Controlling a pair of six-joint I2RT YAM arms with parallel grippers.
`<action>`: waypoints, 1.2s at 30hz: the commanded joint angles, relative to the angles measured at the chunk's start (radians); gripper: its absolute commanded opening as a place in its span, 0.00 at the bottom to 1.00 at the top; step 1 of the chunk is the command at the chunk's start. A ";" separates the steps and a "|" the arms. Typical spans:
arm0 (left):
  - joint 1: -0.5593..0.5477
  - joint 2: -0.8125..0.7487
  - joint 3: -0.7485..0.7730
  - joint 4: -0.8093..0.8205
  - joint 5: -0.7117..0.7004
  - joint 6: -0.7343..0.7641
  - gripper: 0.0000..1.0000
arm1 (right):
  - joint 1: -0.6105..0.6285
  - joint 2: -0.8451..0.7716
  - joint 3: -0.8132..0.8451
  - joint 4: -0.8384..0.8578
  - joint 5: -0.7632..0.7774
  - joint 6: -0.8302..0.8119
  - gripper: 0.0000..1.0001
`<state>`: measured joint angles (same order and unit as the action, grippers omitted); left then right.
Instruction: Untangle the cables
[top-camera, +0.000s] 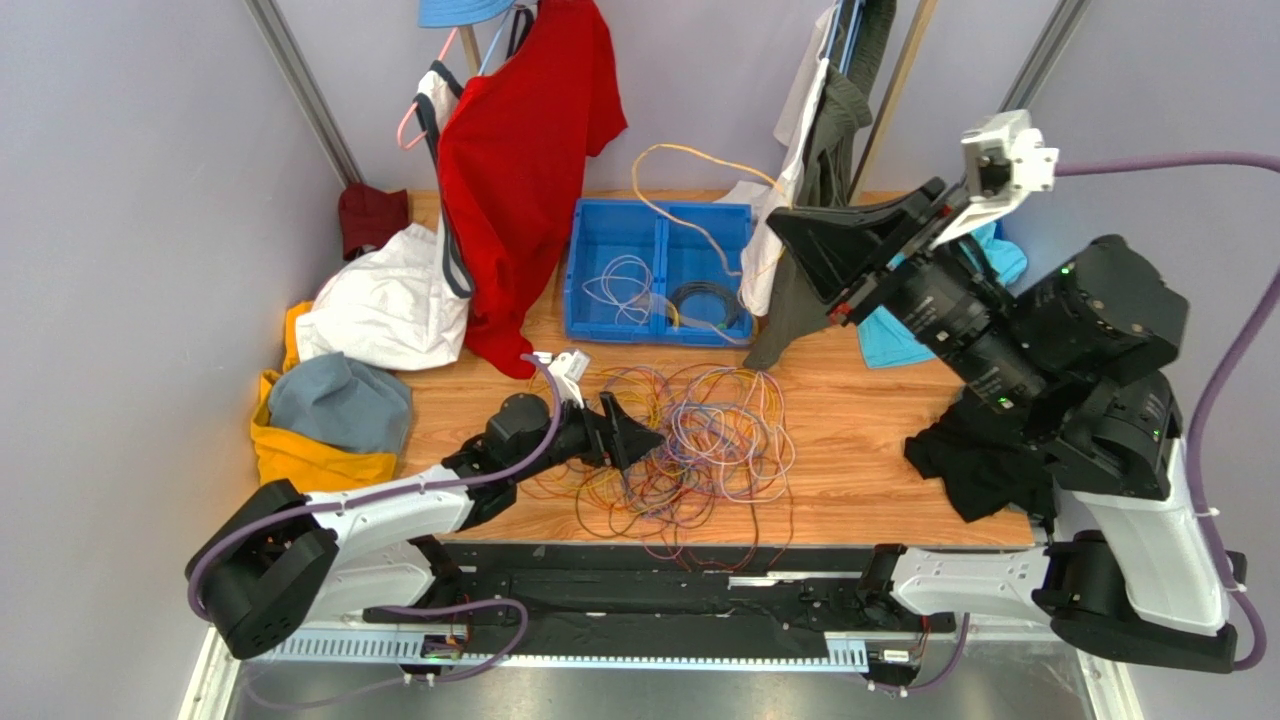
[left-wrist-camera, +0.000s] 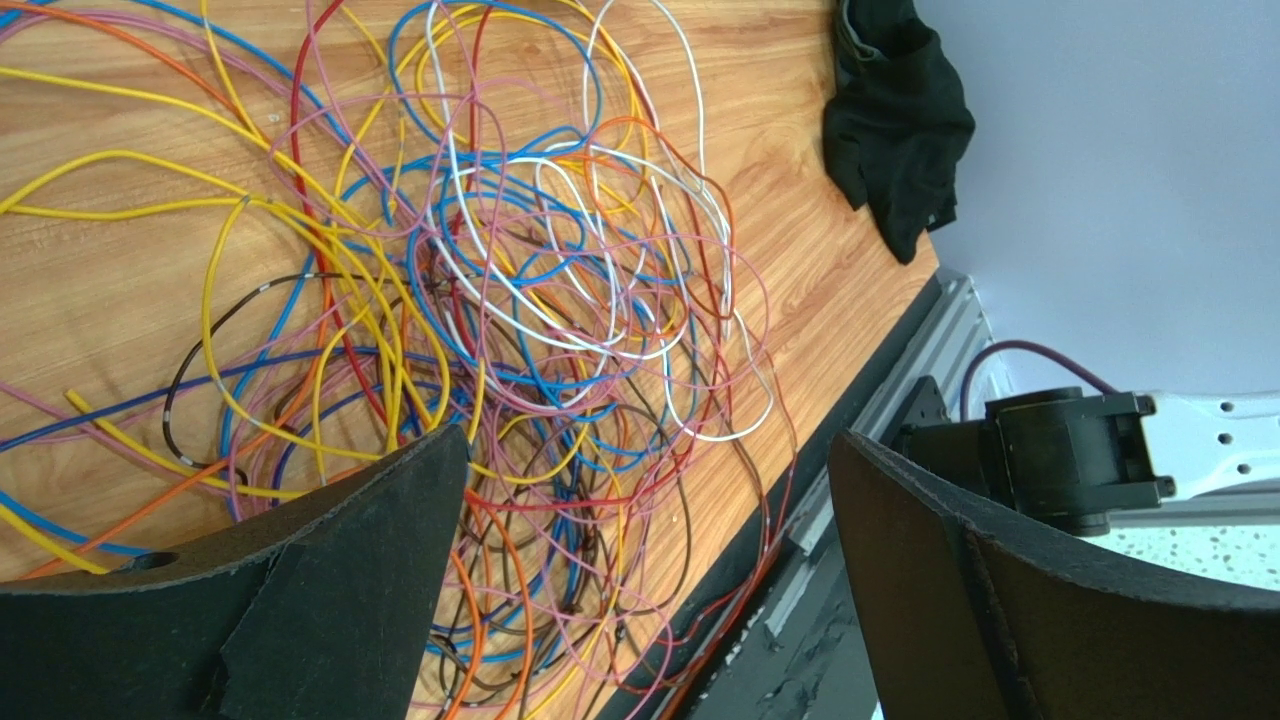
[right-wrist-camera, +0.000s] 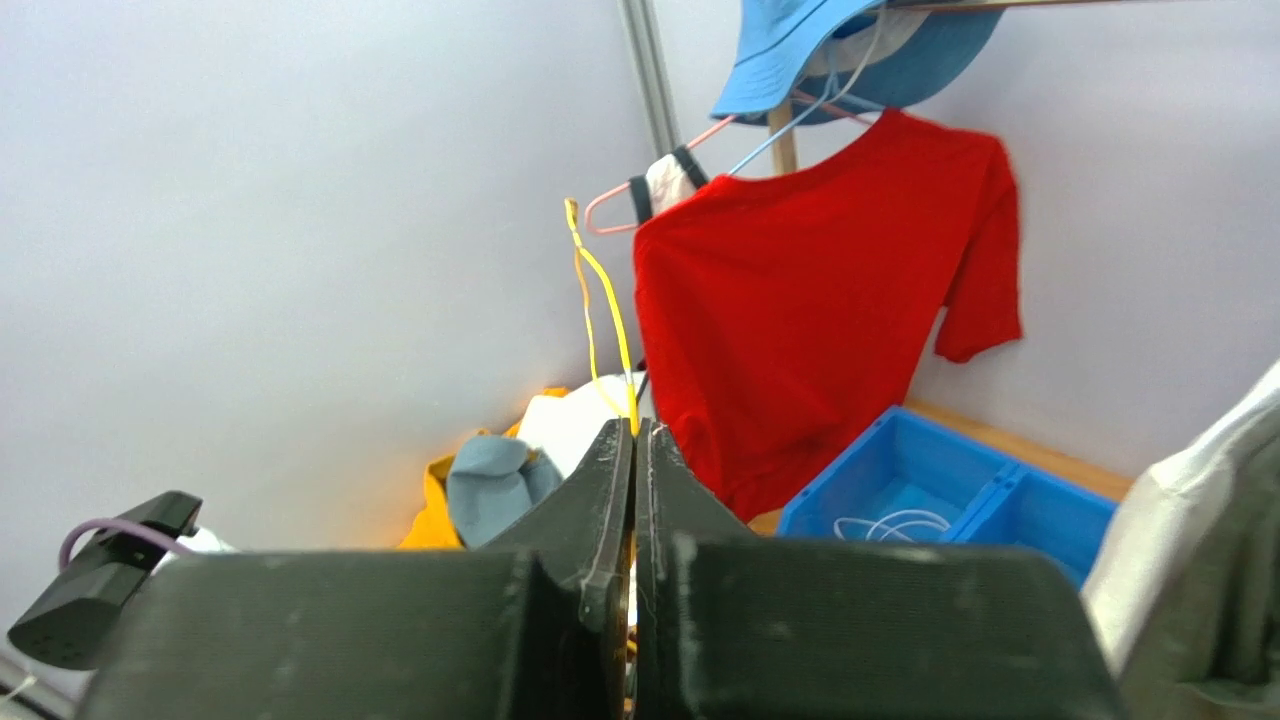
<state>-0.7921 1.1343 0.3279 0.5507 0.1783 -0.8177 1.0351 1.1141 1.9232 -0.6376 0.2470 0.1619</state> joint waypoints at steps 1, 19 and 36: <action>-0.002 0.001 -0.029 0.051 -0.011 -0.014 0.99 | 0.000 0.012 -0.022 0.042 0.051 -0.084 0.00; -0.002 -0.612 -0.133 -0.764 -0.253 -0.195 0.93 | -0.219 0.265 -0.179 0.223 0.158 -0.084 0.00; -0.001 -0.759 -0.178 -0.867 -0.263 -0.176 0.93 | -0.460 0.651 0.060 0.226 0.141 -0.035 0.00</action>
<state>-0.7921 0.3466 0.1421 -0.3305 -0.0841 -1.0019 0.6090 1.7298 1.9373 -0.4461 0.3744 0.1108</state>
